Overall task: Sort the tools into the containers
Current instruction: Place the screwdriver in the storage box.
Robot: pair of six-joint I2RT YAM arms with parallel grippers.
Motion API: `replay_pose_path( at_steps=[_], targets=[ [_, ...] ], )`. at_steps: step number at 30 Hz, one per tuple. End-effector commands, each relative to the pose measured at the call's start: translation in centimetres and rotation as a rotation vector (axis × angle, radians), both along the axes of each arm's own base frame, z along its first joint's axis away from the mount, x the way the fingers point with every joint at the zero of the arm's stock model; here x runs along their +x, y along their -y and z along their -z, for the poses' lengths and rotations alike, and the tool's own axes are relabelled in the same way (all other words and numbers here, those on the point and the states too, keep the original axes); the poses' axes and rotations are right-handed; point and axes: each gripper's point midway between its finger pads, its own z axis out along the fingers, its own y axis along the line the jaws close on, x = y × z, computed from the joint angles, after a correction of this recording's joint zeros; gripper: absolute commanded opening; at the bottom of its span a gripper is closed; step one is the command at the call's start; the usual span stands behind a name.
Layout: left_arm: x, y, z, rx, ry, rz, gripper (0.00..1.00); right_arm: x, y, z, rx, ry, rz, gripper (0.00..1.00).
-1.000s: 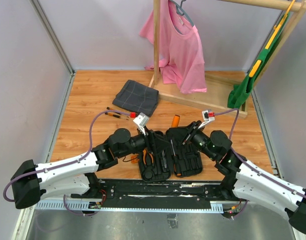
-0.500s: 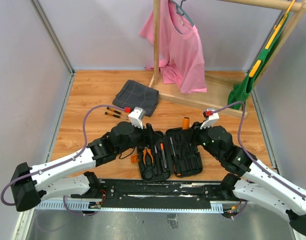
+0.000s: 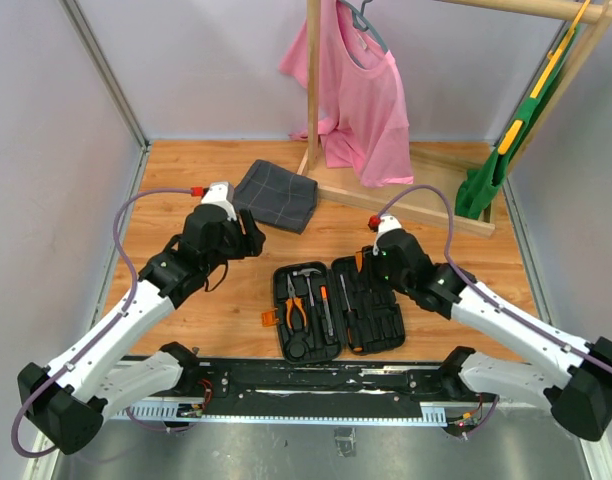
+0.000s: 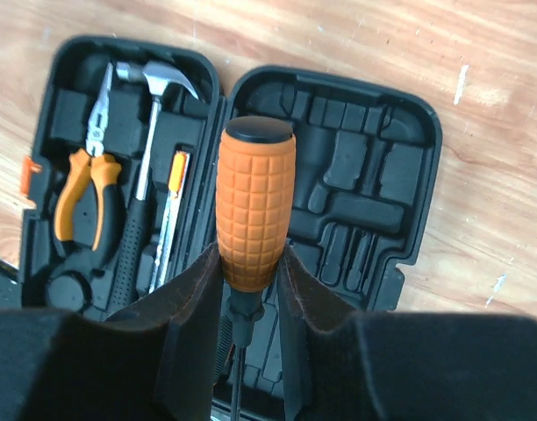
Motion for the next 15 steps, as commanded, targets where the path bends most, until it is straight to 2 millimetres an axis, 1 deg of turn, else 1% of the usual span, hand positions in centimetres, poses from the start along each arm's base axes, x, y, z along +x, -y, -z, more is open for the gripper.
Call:
replay_pose_path(
  at_steps=[1,4,10,15],
  targets=[
    [0.2,-2.1,-1.3,0.105,0.018,-0.002,0.64,0.6,-0.9,0.1,-0.022,-0.022,-0.058,0.01],
    [0.3,-2.7,-1.5,0.129,0.043,-0.013,0.64,1.3,-1.3,0.9,-0.040,-0.040,-0.058,0.01],
    [0.1,-3.1,0.0,0.156,0.036,-0.016,0.64,2.0,-1.8,2.9,-0.079,-0.089,-0.054,0.01],
    [0.0,-3.2,0.2,0.160,0.033,-0.018,0.64,2.4,-1.9,5.0,-0.104,-0.138,-0.035,0.01]
  ],
)
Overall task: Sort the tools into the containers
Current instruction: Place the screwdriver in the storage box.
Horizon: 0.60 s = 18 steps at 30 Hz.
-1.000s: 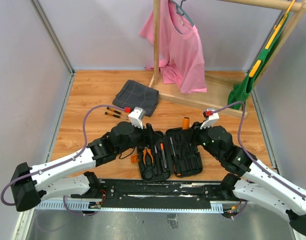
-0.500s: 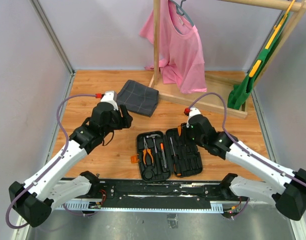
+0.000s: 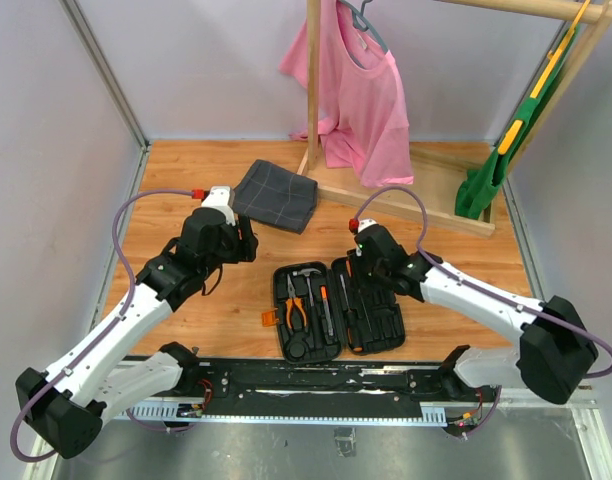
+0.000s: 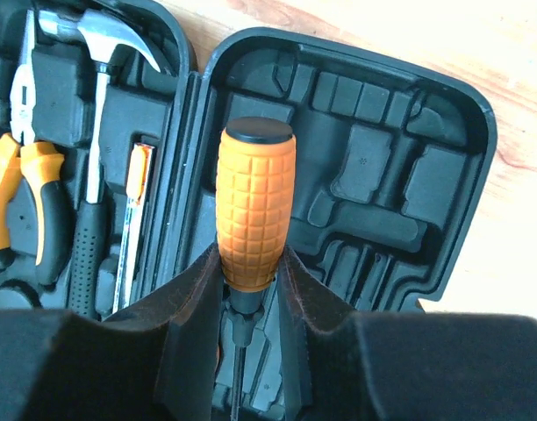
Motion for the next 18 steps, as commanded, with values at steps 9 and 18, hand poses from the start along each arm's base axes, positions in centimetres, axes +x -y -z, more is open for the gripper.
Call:
replay_pose_path(
  at_steps=[9,18],
  targets=[
    [0.0,-0.5,0.3,0.020,0.005,-0.006,0.64,2.6,-0.3,1.4,-0.021,-0.011,0.050,0.01],
    [0.0,-0.5,0.4,0.019,0.004,-0.007,0.64,3.3,-0.1,3.2,-0.054,-0.055,0.067,0.04]
  ],
)
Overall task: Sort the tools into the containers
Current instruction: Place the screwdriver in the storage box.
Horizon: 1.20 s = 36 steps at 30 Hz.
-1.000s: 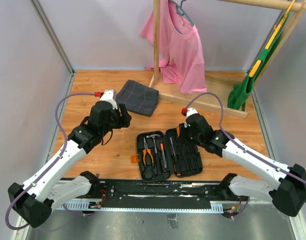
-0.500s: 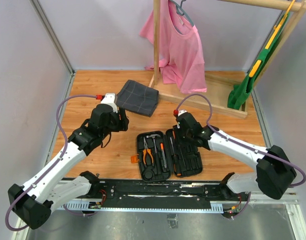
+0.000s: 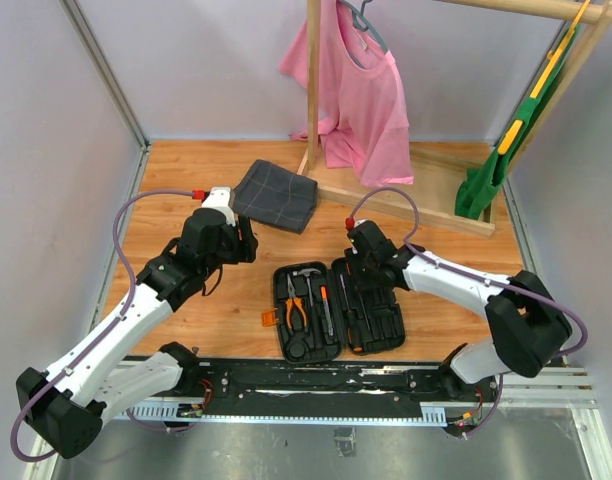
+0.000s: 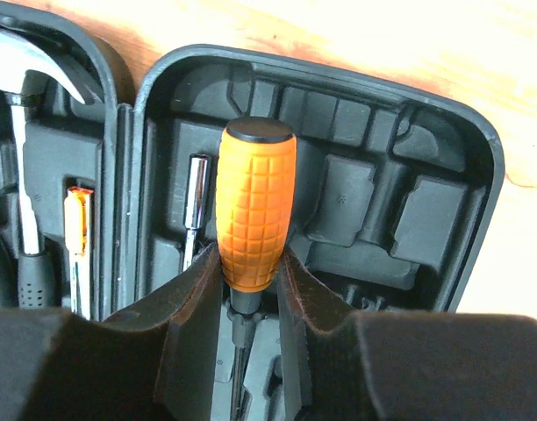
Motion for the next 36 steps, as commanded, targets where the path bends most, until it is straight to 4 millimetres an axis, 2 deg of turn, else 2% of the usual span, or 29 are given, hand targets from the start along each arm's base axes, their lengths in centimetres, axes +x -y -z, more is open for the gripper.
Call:
replay_pose_path(
  at_steps=[1,10,22,28,36],
  targets=[
    [0.0,-0.4,0.2,0.014,0.008,-0.006,0.64,1.5,-0.1,-0.5,0.010,0.021,0.029,0.05],
    [0.0,-0.3,0.3,0.014,0.002,-0.001,0.64,1.8,0.2,0.6,-0.011,0.005,0.051,0.14],
    [0.0,-0.2,0.3,0.010,0.002,0.005,0.64,1.9,0.9,1.1,-0.044,0.005,0.090,0.34],
    [0.0,-0.1,0.4,0.011,-0.002,0.009,0.64,2.0,1.0,0.7,-0.041,0.014,0.094,0.44],
    [0.0,0.0,0.5,0.013,-0.006,0.011,0.64,1.8,0.8,-1.5,-0.001,0.050,0.078,0.47]
  ],
)
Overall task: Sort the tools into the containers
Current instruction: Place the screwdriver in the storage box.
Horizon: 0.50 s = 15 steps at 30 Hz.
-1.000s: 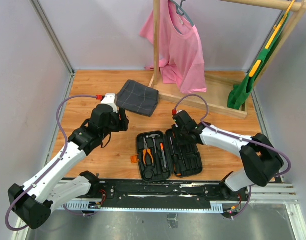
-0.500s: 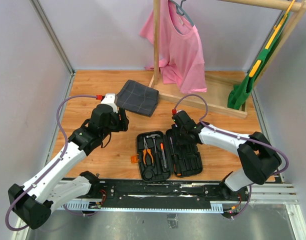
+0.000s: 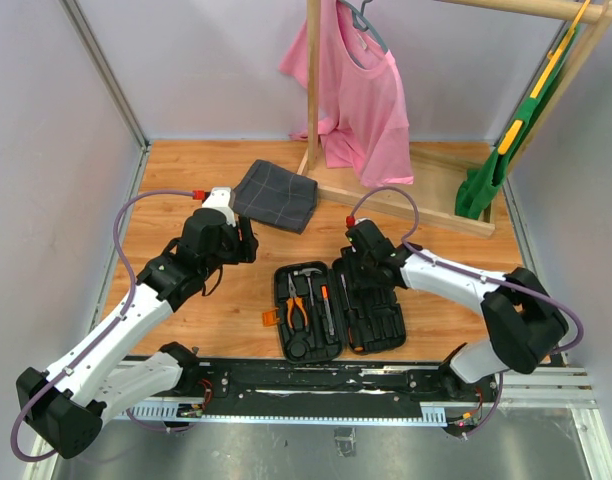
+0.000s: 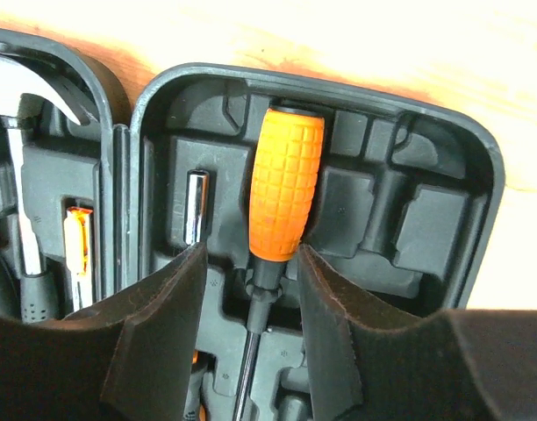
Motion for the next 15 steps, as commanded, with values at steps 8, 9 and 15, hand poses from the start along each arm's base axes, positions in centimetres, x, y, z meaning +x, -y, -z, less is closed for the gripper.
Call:
replay_pose_path(
  at_steps=[8,9,15],
  targets=[
    [0.1,-0.1,0.7,0.018,-0.011,0.007,0.64,0.1,1.5,-3.6,0.021,0.073,0.009,0.47],
    [0.1,0.0,0.8,0.020,-0.013,0.008,0.64,-0.2,1.6,-3.4,0.018,0.064,0.006,0.46],
    [0.2,-0.1,1.0,0.025,-0.019,0.007,0.63,-1.2,1.8,-2.0,-0.002,0.002,-0.011,0.43]
  ],
)
